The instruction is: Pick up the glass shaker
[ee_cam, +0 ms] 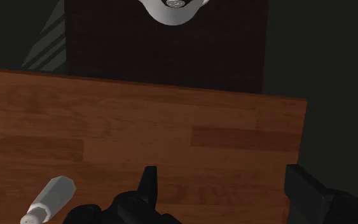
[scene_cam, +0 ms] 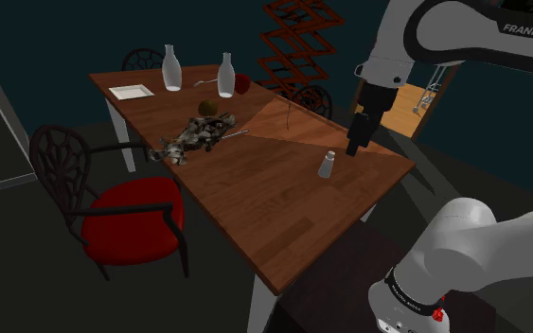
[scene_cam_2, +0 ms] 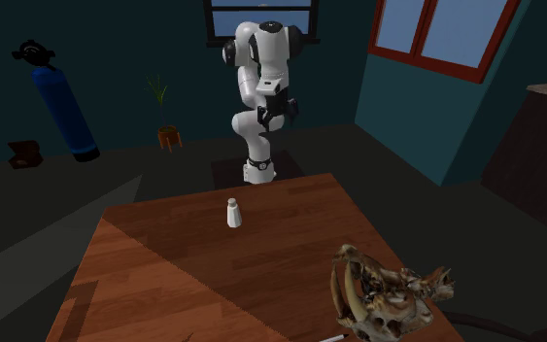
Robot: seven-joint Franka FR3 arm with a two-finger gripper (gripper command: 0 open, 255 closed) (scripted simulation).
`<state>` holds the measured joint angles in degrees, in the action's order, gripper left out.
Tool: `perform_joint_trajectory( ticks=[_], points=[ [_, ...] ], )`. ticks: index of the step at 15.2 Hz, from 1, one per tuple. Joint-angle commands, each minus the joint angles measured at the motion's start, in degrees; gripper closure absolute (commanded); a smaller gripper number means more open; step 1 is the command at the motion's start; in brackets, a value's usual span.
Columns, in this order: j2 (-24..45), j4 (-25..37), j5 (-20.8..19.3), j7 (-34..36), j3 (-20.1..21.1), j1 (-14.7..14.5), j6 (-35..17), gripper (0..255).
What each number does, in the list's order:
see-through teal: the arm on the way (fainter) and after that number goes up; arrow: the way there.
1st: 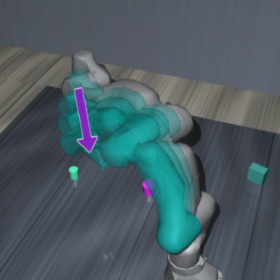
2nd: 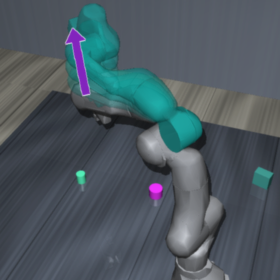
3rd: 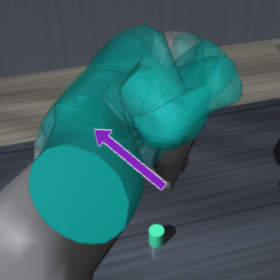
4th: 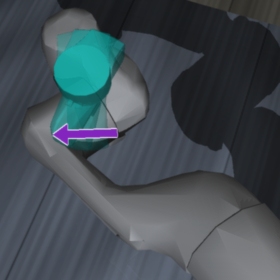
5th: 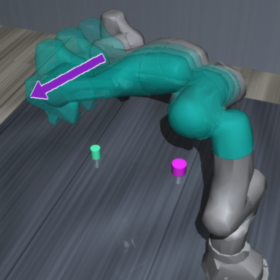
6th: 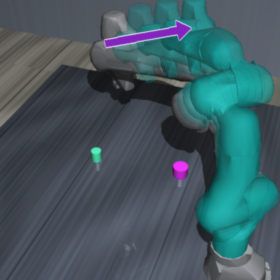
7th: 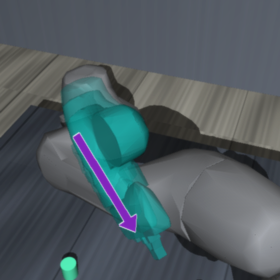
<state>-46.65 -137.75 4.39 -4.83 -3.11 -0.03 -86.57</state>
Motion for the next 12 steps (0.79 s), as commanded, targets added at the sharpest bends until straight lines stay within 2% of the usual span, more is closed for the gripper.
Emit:
perform_joint_trajectory(
  ticks=[1, 12],
  points=[
    [0.0, 0.0, 0.0, 0.0, 0.0, 0.0, 0.0, 0],
    [15.5, 0.3, -4.6, -6.4, -8.6, 4.3, -15.7, 0]
  ],
)
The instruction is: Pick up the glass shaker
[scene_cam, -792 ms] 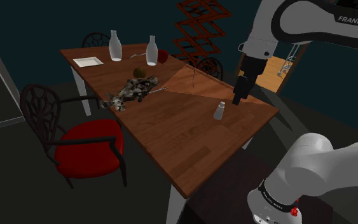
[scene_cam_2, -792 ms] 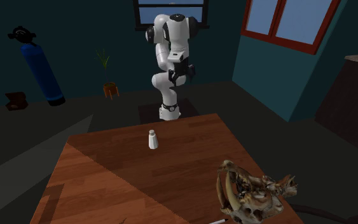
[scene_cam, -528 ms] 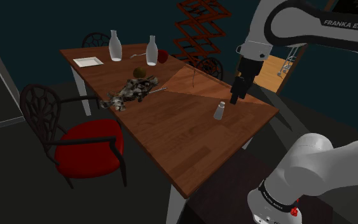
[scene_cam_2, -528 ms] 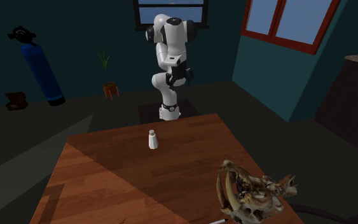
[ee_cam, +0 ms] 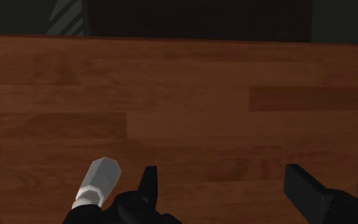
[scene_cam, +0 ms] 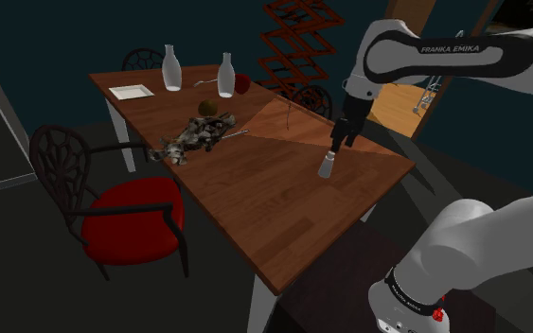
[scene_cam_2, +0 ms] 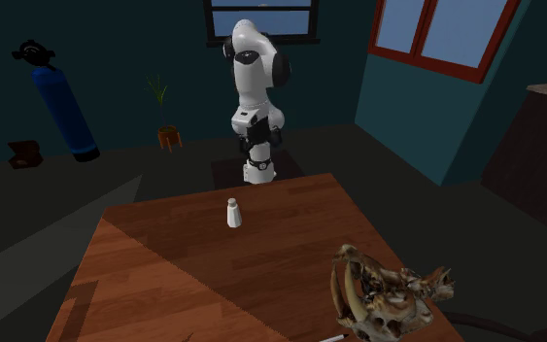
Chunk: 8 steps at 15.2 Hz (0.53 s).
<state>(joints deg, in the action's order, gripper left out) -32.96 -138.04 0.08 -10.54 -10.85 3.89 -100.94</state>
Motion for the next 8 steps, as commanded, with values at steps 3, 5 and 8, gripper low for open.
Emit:
perform_joint_trajectory(
  ticks=[3, 5, 8],
  points=[
    [7.0, 2.0, -0.6, -2.5, -3.2, 1.2, -5.3, 0],
    [10.6, 3.3, -0.5, -3.8, -4.8, 1.7, -7.7, 0],
    [16.3, 5.7, 0.2, -5.8, -7.1, 2.3, -11.0, 0]
  ],
)
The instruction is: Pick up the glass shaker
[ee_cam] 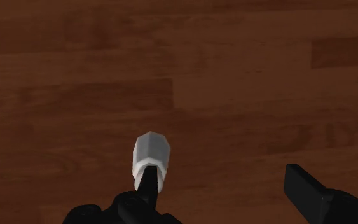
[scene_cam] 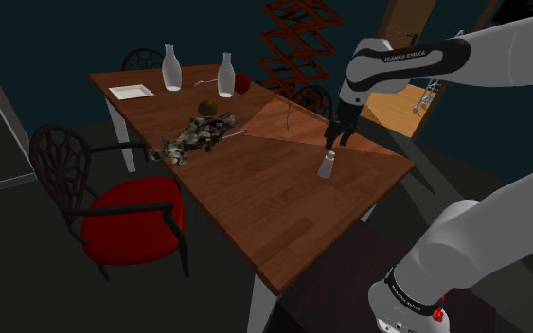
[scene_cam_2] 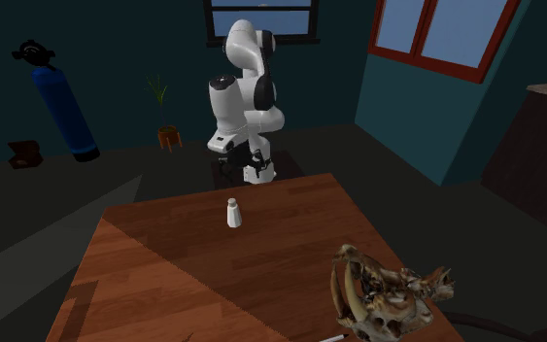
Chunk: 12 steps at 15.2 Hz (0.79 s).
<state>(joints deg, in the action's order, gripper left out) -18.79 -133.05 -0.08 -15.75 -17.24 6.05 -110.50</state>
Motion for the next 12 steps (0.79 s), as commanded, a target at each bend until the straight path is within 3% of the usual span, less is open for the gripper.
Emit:
perform_joint_trajectory(
  ticks=[1, 5, 12],
  points=[
    [4.0, 1.7, 0.7, -1.3, -1.4, 0.3, -2.4, 0],
    [11.7, 5.8, 2.9, -4.4, -4.0, 1.2, -5.8, 0],
    [14.3, 2.8, 4.1, -5.7, -4.3, 1.2, -11.2, 0]
  ],
)
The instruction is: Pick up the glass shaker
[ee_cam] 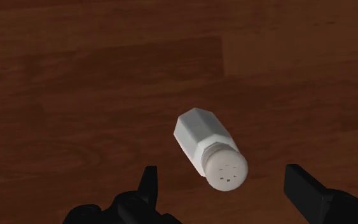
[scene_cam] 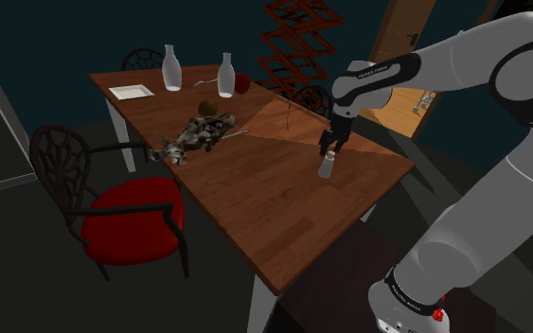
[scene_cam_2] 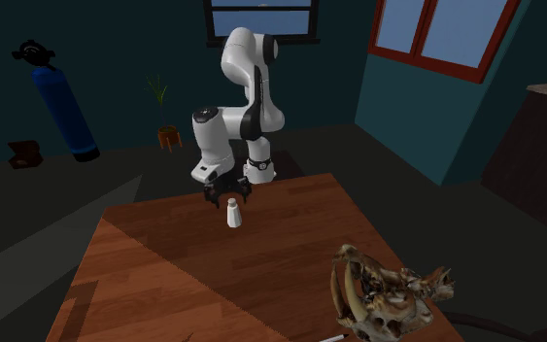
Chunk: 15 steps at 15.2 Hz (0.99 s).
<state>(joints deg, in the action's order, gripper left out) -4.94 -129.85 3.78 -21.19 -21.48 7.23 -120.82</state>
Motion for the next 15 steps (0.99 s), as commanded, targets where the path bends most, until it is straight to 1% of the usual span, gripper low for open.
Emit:
perform_joint_trajectory(
  ticks=[1, 2, 3, 12, 15],
  points=[
    [0.7, -0.7, 0.3, -0.3, -0.1, 0.0, -1.3, 0],
    [0.7, -0.7, 0.3, -0.3, -0.1, 0.0, -1.3, 0],
    [0.7, -0.7, 0.3, -0.3, -0.1, 0.0, -1.4, 255],
    [0.7, -0.7, 0.3, -0.3, -0.1, 0.0, -1.3, 255],
    [-0.5, 0.5, -0.3, 0.2, 0.0, 0.0, 1.0, 255]
  ],
)
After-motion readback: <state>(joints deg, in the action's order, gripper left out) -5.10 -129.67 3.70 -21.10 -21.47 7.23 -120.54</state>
